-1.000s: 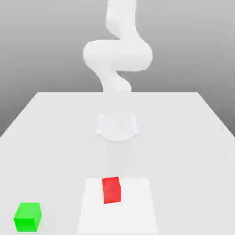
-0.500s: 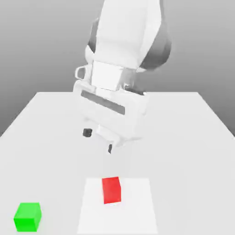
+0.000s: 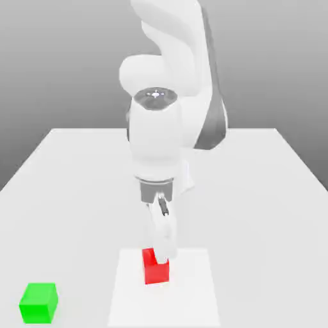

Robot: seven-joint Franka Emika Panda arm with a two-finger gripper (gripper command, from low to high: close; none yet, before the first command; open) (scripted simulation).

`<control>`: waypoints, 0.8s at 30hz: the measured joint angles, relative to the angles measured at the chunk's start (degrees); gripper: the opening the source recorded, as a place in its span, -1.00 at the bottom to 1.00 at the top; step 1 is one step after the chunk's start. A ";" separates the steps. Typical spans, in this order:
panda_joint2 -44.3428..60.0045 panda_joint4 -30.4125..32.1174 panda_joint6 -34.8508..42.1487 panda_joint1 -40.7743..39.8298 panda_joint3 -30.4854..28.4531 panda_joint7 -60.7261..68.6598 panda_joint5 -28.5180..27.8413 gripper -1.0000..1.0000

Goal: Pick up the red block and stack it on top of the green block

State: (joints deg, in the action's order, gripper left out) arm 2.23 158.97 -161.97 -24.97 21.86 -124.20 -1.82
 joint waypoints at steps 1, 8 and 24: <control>0.64 -0.19 -0.51 -0.02 -0.14 -0.52 -0.64 0.00; 6.15 -1.13 -4.79 1.67 -3.44 -5.67 -7.63 0.00; 10.77 -1.41 -8.54 6.11 -9.37 -9.92 -13.62 -1.00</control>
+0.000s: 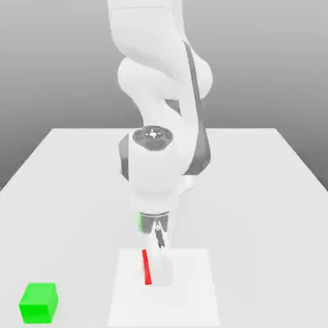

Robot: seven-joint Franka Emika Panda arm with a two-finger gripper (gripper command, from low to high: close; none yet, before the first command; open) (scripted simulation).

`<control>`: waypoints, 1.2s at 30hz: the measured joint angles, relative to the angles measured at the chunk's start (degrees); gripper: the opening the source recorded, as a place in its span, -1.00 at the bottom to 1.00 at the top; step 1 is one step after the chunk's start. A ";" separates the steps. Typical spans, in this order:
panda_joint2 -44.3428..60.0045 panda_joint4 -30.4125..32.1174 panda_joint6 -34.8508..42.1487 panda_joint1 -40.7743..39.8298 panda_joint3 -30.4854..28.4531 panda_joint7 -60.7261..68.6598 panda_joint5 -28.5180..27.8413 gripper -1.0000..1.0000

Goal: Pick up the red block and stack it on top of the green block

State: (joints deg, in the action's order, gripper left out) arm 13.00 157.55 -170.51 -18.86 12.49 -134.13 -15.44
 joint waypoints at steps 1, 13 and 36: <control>-0.92 0.04 0.70 -0.75 1.08 0.93 1.32 -1.00; -10.75 1.42 8.38 -3.50 6.95 10.09 13.91 -1.00; 6.33 -23.13 16.68 -12.74 -8.07 -2.35 12.20 1.00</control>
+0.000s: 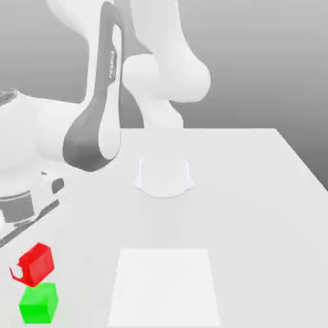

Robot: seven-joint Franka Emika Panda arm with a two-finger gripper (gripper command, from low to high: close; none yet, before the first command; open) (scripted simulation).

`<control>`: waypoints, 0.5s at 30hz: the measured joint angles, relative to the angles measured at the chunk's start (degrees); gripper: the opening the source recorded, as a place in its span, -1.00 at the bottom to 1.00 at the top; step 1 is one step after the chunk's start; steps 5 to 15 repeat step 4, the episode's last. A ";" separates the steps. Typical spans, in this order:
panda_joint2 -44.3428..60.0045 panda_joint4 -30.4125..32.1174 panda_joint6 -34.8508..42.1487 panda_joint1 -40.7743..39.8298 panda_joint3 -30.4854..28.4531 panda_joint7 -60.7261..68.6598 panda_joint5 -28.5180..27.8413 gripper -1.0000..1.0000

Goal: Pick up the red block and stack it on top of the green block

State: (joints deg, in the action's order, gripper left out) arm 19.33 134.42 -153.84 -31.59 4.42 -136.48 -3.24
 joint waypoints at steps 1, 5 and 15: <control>0.00 0.00 0.00 0.00 0.00 0.00 0.00 1.00; 0.00 0.00 0.00 0.00 0.00 0.00 0.00 1.00; 0.00 0.00 0.00 0.00 0.00 0.00 0.00 1.00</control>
